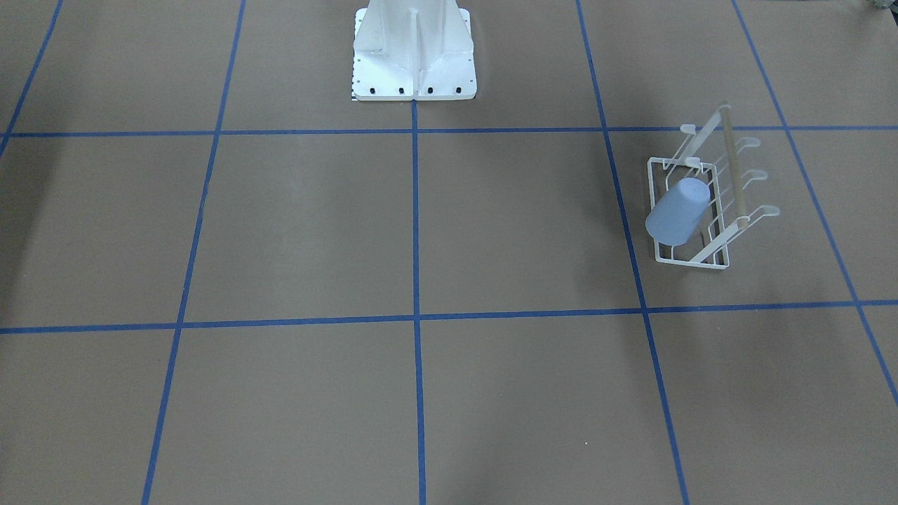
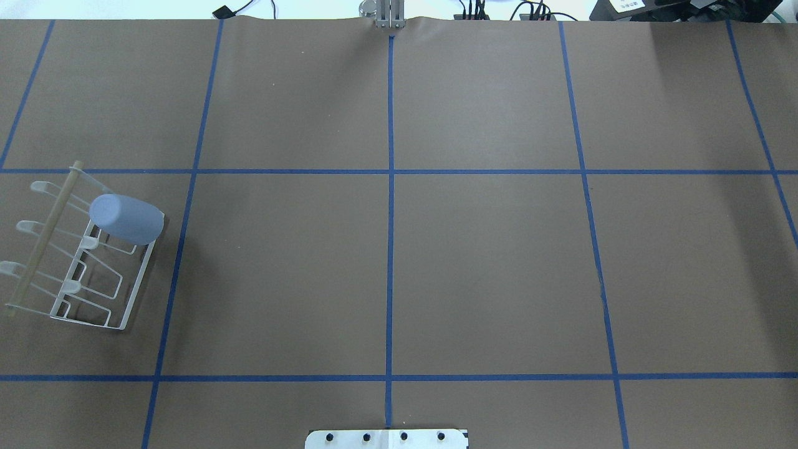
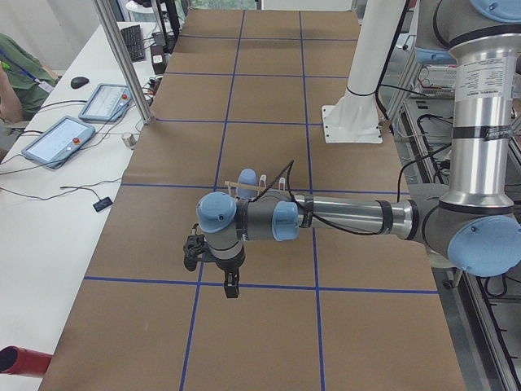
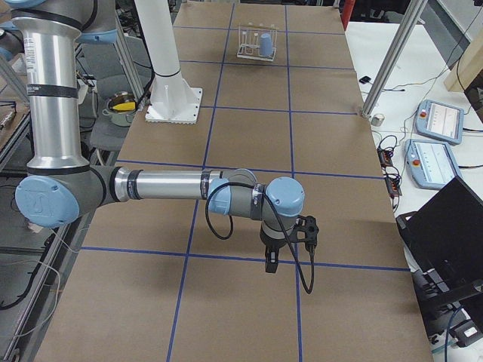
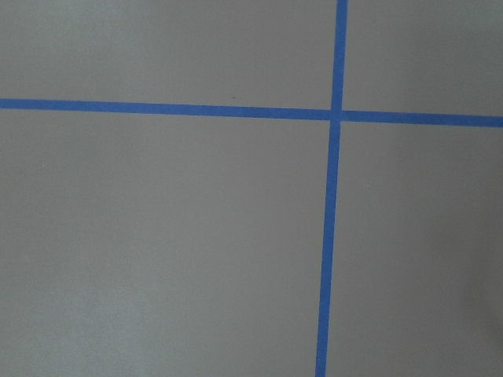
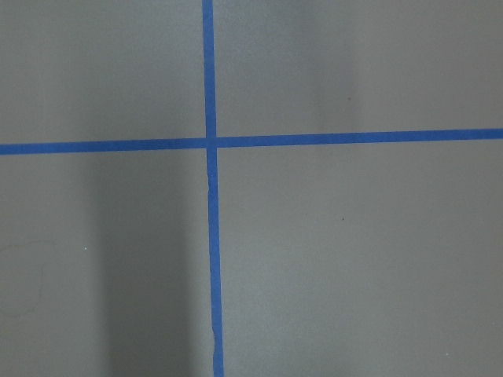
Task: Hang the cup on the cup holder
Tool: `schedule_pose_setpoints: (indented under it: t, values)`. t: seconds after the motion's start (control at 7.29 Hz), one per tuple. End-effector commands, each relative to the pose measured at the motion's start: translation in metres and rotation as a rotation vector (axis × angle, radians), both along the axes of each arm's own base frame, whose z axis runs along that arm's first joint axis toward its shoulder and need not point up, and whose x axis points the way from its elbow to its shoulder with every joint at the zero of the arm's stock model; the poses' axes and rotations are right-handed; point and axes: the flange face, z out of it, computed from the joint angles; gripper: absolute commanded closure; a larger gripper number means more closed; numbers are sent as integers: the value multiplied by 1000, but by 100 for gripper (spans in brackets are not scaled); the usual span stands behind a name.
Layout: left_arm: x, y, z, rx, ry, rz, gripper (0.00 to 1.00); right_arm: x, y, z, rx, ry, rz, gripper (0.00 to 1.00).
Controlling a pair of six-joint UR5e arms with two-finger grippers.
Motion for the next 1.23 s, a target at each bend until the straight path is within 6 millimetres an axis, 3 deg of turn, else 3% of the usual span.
schedule_pose_setpoints:
  t: [0.0, 1.1]
  values:
    - [0, 2, 4, -9, 1, 0, 2, 0, -6, -7, -6, 12, 20, 0]
    - [1, 7, 8, 3, -1, 6, 2, -6, -3, -16, -17, 8, 41, 0]
